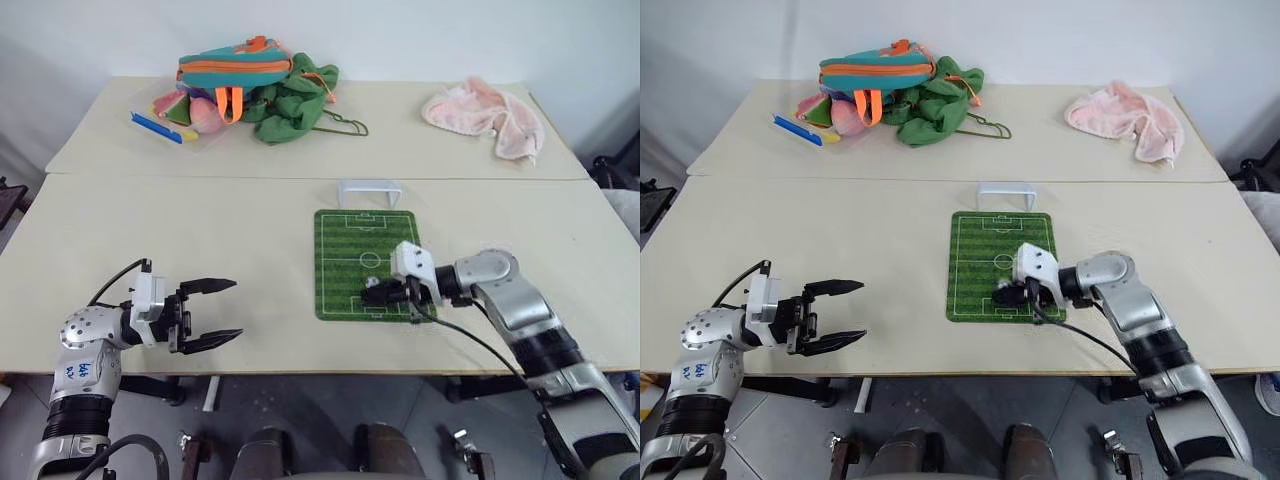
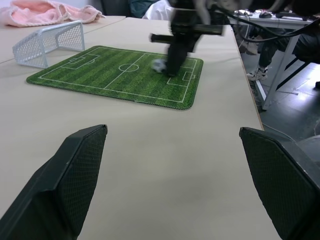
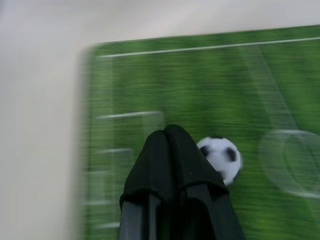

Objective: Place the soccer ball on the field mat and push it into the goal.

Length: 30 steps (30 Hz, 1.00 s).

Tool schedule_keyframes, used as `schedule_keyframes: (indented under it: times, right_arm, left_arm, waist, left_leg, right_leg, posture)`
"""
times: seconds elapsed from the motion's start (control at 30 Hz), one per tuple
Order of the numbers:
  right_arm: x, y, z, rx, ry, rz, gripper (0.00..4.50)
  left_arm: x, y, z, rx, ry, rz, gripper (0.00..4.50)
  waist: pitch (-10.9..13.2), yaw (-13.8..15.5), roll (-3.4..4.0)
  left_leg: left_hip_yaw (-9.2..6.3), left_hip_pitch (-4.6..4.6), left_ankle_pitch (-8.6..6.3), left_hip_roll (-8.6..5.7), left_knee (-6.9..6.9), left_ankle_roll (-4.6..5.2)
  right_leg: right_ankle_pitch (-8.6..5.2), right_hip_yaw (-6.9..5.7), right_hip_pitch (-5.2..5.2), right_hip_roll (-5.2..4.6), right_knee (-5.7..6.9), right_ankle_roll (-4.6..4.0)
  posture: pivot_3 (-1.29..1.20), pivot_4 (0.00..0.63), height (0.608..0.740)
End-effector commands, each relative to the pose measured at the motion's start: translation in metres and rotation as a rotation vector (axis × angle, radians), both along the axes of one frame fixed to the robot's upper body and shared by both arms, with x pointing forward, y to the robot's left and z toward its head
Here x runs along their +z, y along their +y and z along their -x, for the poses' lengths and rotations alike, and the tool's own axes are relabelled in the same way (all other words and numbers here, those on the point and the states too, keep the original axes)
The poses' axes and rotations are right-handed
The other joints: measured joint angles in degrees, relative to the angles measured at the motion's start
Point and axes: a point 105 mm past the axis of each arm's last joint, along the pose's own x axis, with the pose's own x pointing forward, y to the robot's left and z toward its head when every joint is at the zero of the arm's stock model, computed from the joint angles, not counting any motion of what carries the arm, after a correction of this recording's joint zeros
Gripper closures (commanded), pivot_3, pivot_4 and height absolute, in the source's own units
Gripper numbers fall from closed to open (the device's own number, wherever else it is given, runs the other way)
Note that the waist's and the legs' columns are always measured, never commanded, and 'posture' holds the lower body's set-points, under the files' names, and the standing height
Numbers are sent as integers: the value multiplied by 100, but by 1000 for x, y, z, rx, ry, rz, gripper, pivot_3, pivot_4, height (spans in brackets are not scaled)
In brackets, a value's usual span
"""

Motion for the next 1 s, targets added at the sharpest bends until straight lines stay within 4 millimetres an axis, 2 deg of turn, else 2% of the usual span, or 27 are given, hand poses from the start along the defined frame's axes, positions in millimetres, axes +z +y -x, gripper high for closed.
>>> schedule_keyframes:
  times: [0.03,0.1,0.2,0.27,0.37,0.5,0.6,0.73,0.77,0.87,1.0]
  right_arm:
    - [41,-9,-27,-88,-178,-61,4467]
    - [65,-12,-41,-142,-271,-110,4467]
    - [97,-20,-51,-202,-377,-191,4467]
    - [107,-25,-53,-226,-407,-215,4467]
    - [103,-40,-51,-255,-407,-187,4467]
    - [90,-63,-29,-235,-331,-184,4467]
    - [70,-100,-13,-285,-208,-158,3891]
    - [50,-142,0,-379,-140,-113,2576]
    - [48,-151,4,-396,-133,-119,2376]
    - [42,-174,16,-421,-111,-127,1413]
    - [39,-191,27,-426,-97,-155,61]
  left_arm:
    - [10,0,-4,9,-46,12,0]
    - [11,-2,-7,17,-52,15,0]
    - [10,-5,-11,26,-52,22,0]
    - [9,-7,-13,30,-51,25,0]
    - [9,-8,-17,42,-44,32,0]
    - [16,-5,-23,75,-59,68,0]
    - [21,11,-27,154,-32,84,0]
    - [24,29,-32,254,-1,94,0]
    - [26,33,-32,277,1,96,0]
    - [28,44,-32,325,18,88,0]
    - [29,49,-26,332,38,70,0]
  waist:
    - [3,-2,2]
    - [10,-2,7]
    - [11,0,8]
    - [11,5,8]
    - [11,8,8]
    - [13,17,6]
    - [16,20,7]
    - [21,1,16]
    - [22,-2,16]
    - [24,-2,16]
    - [24,2,17]
  left_leg:
    - [-1,0,0,1,-2,0]
    - [-2,-1,0,2,-3,0]
    - [-3,-1,0,1,-3,0]
    - [-4,-2,0,0,-4,0]
    - [-4,-2,0,-1,-5,0]
    - [-4,-5,0,-4,-7,1]
    - [-5,-6,-1,-4,-7,1]
    - [1,-3,-1,-3,-6,2]
    - [4,0,-1,-1,-7,2]
    - [6,2,-1,1,-8,1]
    - [9,4,-1,1,-8,2]
  right_leg:
    - [0,-1,-1,0,0,0]
    - [0,-4,-2,0,2,0]
    - [0,-3,-2,-1,3,0]
    - [0,-5,-1,-1,3,0]
    - [0,-5,-1,0,3,0]
    - [0,-6,-1,-2,1,0]
    - [0,-7,-1,-2,-1,0]
    - [0,-4,0,-2,-3,0]
    - [0,-1,0,-1,-4,0]
    - [0,-1,1,0,-4,0]
    - [0,3,1,0,-4,0]
  posture:
    - [0,150,740]
    - [0,150,740]
    - [0,150,740]
    - [0,150,740]
    - [0,150,740]
    - [0,150,740]
    - [0,150,740]
    - [0,150,740]
    - [0,150,740]
    - [0,150,740]
    - [0,150,740]
